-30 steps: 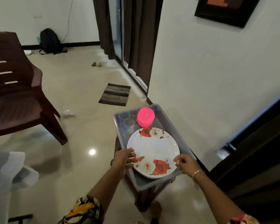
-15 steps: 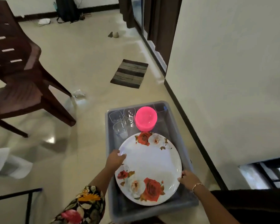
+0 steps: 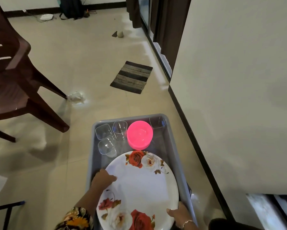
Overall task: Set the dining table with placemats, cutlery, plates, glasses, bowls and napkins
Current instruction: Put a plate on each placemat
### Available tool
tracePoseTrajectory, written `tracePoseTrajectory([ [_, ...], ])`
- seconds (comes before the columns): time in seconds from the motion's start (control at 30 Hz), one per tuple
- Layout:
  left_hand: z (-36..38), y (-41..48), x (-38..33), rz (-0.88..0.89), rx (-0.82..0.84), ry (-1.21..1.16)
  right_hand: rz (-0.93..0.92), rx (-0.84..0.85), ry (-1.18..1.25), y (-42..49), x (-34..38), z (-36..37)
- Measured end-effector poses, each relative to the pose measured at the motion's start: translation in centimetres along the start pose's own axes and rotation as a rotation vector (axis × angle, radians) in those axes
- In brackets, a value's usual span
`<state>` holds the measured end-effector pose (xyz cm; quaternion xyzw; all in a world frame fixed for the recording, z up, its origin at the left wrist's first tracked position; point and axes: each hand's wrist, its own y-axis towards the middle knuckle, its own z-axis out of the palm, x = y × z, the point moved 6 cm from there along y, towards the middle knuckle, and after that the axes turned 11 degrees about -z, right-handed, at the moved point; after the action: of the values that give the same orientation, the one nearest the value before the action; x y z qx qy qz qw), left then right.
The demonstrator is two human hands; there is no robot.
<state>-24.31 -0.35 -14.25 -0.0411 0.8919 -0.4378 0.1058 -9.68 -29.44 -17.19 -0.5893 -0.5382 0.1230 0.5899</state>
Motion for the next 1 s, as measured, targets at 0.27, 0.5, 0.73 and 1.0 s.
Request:
tracePoseTrajectory([
  [0.27,-2.1,-2.6,-2.5,0.068,-0.245,0.411,0.103,-0.053,0.129,0.9,-0.9,-0.1],
  [0.5,-5.2,-5.8,-1.1,0.115,-0.356,0.350,-0.032,-0.224,-0.003,-3.4,0.3,-1.5],
  [0.73,-7.6,-9.8,5.2,0.137,-0.218,-0.037,-0.268,-0.294,0.034,-11.0,5.5,-4.6],
  [1.0,-11.9,-15.9,15.4,0.194,-0.050,-0.682,-0.510,-0.410,0.130,-19.2,12.9,-1.3],
])
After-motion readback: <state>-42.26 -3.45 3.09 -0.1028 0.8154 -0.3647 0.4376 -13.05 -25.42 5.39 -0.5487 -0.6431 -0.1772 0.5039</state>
